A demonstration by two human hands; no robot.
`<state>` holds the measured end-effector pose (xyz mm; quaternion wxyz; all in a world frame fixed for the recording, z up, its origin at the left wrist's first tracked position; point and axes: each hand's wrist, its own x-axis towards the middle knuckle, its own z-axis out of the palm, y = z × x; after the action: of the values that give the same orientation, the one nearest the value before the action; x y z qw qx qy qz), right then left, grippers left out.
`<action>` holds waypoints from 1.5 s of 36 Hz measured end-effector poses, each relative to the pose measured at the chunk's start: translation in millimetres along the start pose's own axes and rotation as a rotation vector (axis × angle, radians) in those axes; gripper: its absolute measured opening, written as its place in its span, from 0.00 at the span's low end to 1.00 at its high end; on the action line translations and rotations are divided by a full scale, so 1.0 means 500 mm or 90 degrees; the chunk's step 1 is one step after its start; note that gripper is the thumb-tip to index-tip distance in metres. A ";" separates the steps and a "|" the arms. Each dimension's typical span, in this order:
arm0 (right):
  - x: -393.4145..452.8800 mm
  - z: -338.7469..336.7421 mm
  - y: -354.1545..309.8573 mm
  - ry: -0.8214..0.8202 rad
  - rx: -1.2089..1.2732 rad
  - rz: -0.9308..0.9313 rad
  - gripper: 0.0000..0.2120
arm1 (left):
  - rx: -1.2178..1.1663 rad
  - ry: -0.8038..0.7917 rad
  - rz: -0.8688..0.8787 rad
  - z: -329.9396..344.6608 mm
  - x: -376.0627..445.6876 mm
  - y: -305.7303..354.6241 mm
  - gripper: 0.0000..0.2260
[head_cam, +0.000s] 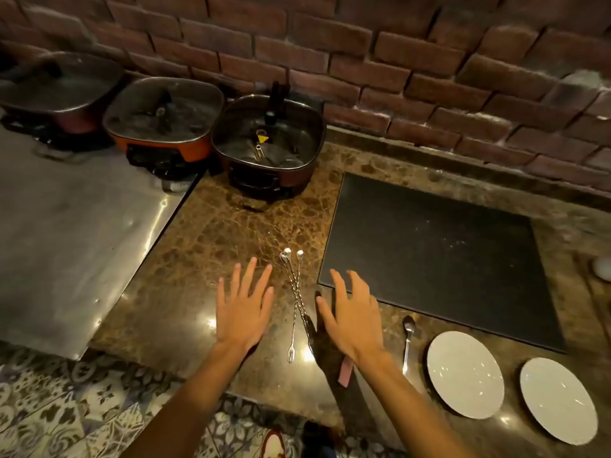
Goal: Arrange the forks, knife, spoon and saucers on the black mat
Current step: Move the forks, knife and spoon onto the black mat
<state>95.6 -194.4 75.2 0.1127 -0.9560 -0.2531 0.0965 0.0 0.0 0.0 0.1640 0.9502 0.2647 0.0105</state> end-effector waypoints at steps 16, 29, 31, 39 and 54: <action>0.126 0.165 -0.074 -0.157 0.055 0.078 0.20 | 0.116 0.000 -0.004 0.146 0.066 -0.056 0.25; 0.165 0.148 -0.090 -0.247 0.008 0.126 0.12 | 0.149 0.008 -0.002 0.142 0.099 -0.060 0.24; 0.171 0.142 -0.088 -0.260 0.011 0.116 0.10 | 0.141 -0.008 -0.009 0.140 0.100 -0.059 0.24; 0.190 0.135 -0.082 -0.269 0.039 0.100 0.11 | 0.129 -0.038 -0.022 0.131 0.101 -0.052 0.25; 0.404 0.037 0.090 -0.187 0.213 0.273 0.17 | 0.147 -0.078 -0.020 0.133 0.103 -0.063 0.26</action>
<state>284.2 -127.1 20.0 0.2077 -0.9315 -0.0400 0.2959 35.4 31.1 -76.6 0.0696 0.9573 0.2686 -0.0809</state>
